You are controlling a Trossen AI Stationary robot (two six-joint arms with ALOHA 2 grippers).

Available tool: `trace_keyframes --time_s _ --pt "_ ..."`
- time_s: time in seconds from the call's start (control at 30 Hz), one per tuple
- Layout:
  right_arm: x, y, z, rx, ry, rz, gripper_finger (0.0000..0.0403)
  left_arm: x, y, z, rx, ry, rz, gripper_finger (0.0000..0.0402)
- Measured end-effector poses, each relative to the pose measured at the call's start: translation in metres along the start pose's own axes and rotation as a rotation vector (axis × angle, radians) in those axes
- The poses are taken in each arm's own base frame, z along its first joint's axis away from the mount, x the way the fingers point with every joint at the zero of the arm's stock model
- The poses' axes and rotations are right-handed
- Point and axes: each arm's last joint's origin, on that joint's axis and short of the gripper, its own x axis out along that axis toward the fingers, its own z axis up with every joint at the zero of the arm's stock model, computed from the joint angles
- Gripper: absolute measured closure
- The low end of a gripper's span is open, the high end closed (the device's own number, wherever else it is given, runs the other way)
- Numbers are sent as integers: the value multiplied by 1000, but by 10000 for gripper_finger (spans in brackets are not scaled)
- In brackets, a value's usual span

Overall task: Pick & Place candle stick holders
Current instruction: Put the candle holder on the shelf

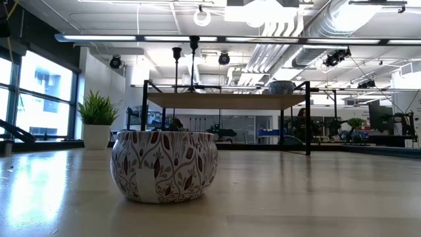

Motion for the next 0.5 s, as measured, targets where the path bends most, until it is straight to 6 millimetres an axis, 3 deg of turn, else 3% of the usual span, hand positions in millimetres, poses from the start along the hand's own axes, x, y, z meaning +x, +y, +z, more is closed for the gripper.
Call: trace_keyframes --time_s 0.2,0.5 --pt "0 0 0 -11 0 0 265 -16 -8 14 28 -94 8 279" --pt "0 1 -1 -65 22 40 265 -67 -24 69 82 -265 24 278"
